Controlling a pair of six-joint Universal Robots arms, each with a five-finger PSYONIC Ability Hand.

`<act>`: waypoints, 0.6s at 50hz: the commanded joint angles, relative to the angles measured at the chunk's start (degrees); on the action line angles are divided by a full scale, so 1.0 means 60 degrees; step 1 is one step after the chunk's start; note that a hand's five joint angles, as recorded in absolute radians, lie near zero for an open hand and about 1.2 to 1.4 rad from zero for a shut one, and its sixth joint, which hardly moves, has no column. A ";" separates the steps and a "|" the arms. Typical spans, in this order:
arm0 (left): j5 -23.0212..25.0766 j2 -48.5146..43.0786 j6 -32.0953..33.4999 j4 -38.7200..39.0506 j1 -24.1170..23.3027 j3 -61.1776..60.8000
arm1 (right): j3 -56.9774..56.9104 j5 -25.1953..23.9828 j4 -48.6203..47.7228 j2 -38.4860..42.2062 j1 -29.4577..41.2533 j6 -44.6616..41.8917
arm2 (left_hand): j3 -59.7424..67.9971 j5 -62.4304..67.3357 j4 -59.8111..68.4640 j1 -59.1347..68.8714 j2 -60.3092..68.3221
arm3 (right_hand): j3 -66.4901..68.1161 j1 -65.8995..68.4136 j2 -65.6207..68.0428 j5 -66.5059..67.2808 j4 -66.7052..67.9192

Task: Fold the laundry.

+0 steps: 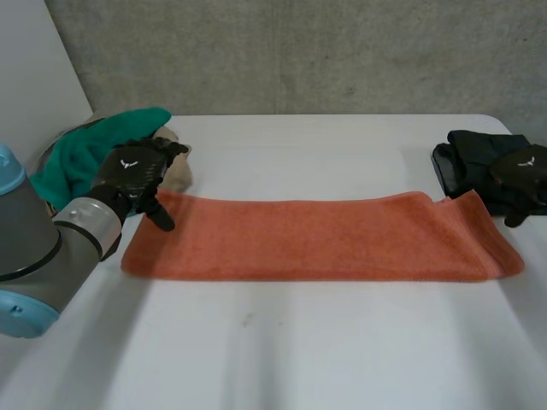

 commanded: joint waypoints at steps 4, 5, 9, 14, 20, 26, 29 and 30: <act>-0.0493 0.0163 0.0010 -0.0491 -0.0112 0.0140 | 0.1824 0.0002 0.1396 -0.0449 -0.0761 -0.0711 | -0.0216 -0.0468 -0.0203 -0.0153 -0.0257 | 0.1420 0.1443 0.1449 0.1375 0.1395; -0.0493 0.0163 0.0010 -0.0506 -0.0127 0.0154 | 0.2031 -0.0087 0.1205 -0.0479 -0.0835 -0.0756 | -0.0216 -0.0468 -0.0203 -0.0153 -0.0257 | 0.1421 0.1444 0.1450 0.1376 0.1395; -0.0508 0.0134 0.0024 -0.0579 -0.0156 0.0140 | 0.3056 -0.0498 0.0004 -0.0786 -0.1026 -0.0727 | -0.0216 -0.0468 -0.0203 -0.0153 -0.0257 | 0.1281 0.1305 0.1310 0.1236 0.1256; -0.0523 0.0090 0.0082 -0.0565 -0.0244 0.0125 | 0.4010 -0.0557 -0.1505 -0.1065 -0.1114 -0.0464 | -0.0216 -0.0468 -0.0203 -0.0153 -0.0257 | 0.1056 0.1080 0.1085 0.1012 0.1031; -0.0567 0.0031 0.0185 -0.0535 -0.0244 0.0154 | 0.4655 -0.0601 -0.2605 -0.1065 -0.1129 -0.0171 | -0.0216 -0.0468 -0.0203 -0.0153 -0.0257 | 0.1140 0.1164 0.1169 0.1095 0.1115; -0.0567 0.0031 0.0200 -0.0535 -0.0244 0.0154 | 0.4933 -0.0557 -0.3409 -0.0933 -0.1056 -0.0068 | -0.0216 -0.0468 -0.0203 -0.0153 -0.0257 | 0.1809 0.1833 0.1838 0.1765 0.1784; -0.0581 0.0031 0.0200 -0.0535 -0.0244 0.0140 | 0.4963 -0.0542 -0.3645 -0.0845 -0.1041 -0.0068 | -0.0216 -0.0468 -0.0203 -0.0153 -0.0257 | 0.5050 0.5074 0.5079 0.5006 0.5025; -0.0581 0.0017 0.0200 -0.0535 -0.0244 0.0140 | 0.4963 -0.0499 -0.3733 -0.0816 -0.1055 -0.0068 | -0.0216 -0.0468 -0.0203 -0.0153 -0.0257 | 0.8233 0.8256 0.8262 0.8188 0.8208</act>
